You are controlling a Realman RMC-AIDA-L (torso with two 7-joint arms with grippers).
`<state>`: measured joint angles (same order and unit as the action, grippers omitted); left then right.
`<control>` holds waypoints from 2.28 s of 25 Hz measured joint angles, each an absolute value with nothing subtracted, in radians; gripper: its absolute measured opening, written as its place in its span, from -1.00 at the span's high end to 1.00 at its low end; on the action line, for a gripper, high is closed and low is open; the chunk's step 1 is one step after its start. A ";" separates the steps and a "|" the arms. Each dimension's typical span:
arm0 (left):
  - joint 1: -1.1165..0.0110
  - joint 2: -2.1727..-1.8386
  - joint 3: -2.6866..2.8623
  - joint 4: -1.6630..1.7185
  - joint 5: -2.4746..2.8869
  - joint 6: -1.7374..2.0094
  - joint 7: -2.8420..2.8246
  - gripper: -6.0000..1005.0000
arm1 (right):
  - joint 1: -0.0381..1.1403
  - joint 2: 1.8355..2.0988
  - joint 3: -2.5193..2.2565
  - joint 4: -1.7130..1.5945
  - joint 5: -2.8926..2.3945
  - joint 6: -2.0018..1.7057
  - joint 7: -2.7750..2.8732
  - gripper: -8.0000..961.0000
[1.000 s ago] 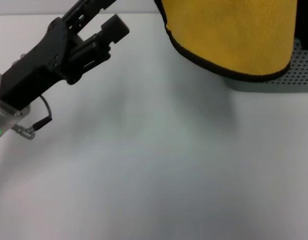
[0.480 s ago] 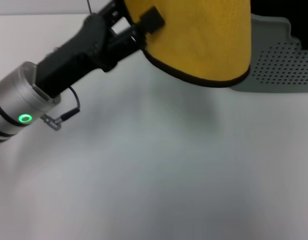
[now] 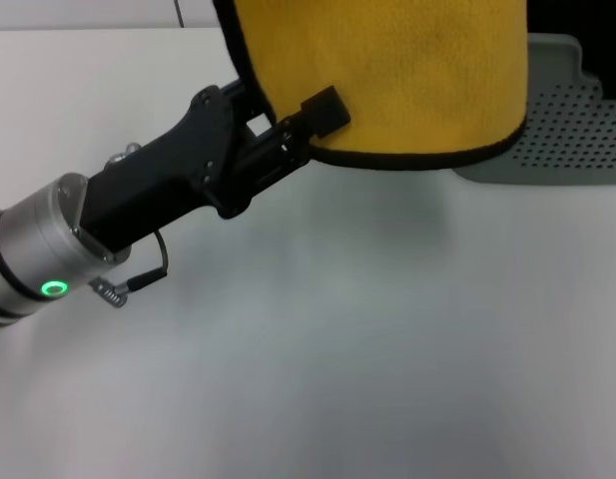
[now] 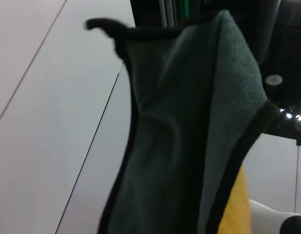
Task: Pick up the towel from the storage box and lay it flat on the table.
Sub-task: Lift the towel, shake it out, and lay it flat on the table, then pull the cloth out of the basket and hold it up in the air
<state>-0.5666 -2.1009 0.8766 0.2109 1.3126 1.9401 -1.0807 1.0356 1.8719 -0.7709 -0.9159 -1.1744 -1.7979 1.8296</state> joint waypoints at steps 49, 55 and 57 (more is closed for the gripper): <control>-0.416 -2.087 0.932 0.256 1.003 1.993 -1.006 0.92 | 0.855 1.918 -0.758 -0.896 -1.123 -1.815 1.739 0.85; -0.350 -2.080 0.933 0.346 0.844 2.025 -1.026 0.94 | 0.832 1.960 -0.791 -0.854 -1.137 -1.855 1.670 0.85; -0.339 -2.079 0.933 0.372 0.823 2.030 -1.033 0.96 | 0.822 1.988 -0.794 -0.817 -1.136 -1.862 1.637 0.85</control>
<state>-0.3392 -2.0790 0.9329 0.3715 0.8229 2.0304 -1.0327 0.8216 1.9884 -0.7943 -0.8174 -1.1356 -1.8620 1.6365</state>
